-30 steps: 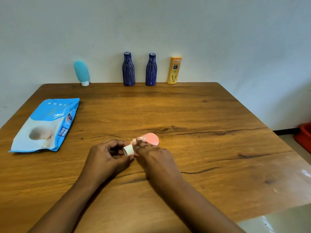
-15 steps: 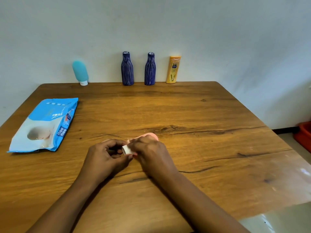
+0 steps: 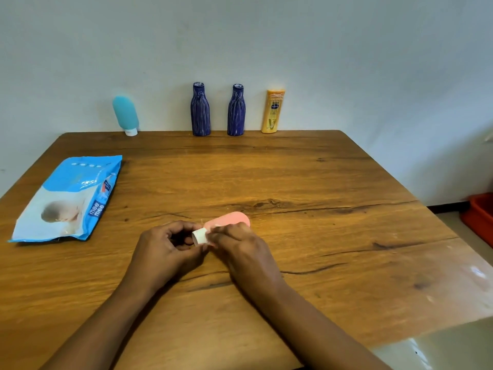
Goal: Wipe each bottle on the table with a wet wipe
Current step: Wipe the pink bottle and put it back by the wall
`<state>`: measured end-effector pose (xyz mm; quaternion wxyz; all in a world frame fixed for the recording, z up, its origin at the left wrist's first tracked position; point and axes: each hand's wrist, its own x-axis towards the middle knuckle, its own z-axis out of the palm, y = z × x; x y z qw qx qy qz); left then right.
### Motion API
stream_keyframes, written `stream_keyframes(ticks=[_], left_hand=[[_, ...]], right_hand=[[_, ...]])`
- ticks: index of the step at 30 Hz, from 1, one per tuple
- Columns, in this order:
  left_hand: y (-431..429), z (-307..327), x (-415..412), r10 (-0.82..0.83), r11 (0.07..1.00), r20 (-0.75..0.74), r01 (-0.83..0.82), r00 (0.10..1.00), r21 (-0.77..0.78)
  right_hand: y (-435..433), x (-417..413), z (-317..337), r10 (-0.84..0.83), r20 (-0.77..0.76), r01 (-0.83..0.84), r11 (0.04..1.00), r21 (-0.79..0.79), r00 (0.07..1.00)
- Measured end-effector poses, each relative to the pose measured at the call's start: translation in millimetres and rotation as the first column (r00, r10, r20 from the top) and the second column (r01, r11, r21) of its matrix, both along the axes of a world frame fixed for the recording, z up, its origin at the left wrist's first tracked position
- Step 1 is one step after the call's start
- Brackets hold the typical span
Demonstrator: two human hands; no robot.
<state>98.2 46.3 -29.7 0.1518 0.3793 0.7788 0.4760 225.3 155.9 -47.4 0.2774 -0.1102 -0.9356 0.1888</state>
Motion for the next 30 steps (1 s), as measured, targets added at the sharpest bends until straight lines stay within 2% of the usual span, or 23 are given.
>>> stream_keyframes(ticks=[3,6,8,10,14,17,21,27,29,30], left_hand=[[1,-1,-1,0.015,1.0,-0.029,-0.015,0.999,-0.012],[0,-2,-3,0.017,0.999,-0.045,-0.016,0.999,0.03],[-2,-2,-5,0.024,0.995,-0.011,-0.023,1.0,0.094],[-4,4,-3,0.007,0.982,0.042,-0.015,0.999,0.186],[0,11,5,-0.045,0.929,0.207,-0.035,0.977,0.368],[8,12,13,-0.087,0.892,0.39,-0.103,0.917,0.441],[13,7,20,-0.179,0.903,0.484,-0.053,0.856,0.427],[14,5,25,-0.232,0.929,0.424,0.07,0.876,0.364],[14,6,27,-0.242,0.929,0.399,0.094,0.884,0.357],[14,6,28,-0.237,0.931,0.376,0.099,0.896,0.351]], right_hand=[[33,8,-2,-0.166,0.067,0.169,0.985,-0.04,0.984],[52,13,6,-0.264,0.087,0.276,0.941,-0.197,0.961],[49,15,15,-0.317,0.025,0.305,0.883,-0.357,0.948],[33,11,26,-0.289,-0.107,0.197,0.838,-0.508,0.951],[6,-3,26,-0.133,-0.268,-0.034,0.841,-0.539,0.954],[-2,-7,19,-0.199,-0.316,-0.1,0.684,-0.723,0.928],[-6,-7,11,-0.28,-0.369,-0.117,0.636,-0.763,0.886],[-7,-4,13,-0.334,-0.419,-0.159,0.591,-0.791,0.844],[-5,-6,19,-0.327,-0.435,-0.148,0.632,-0.76,0.839],[-4,-7,23,-0.295,-0.463,-0.138,0.703,-0.697,0.836]])
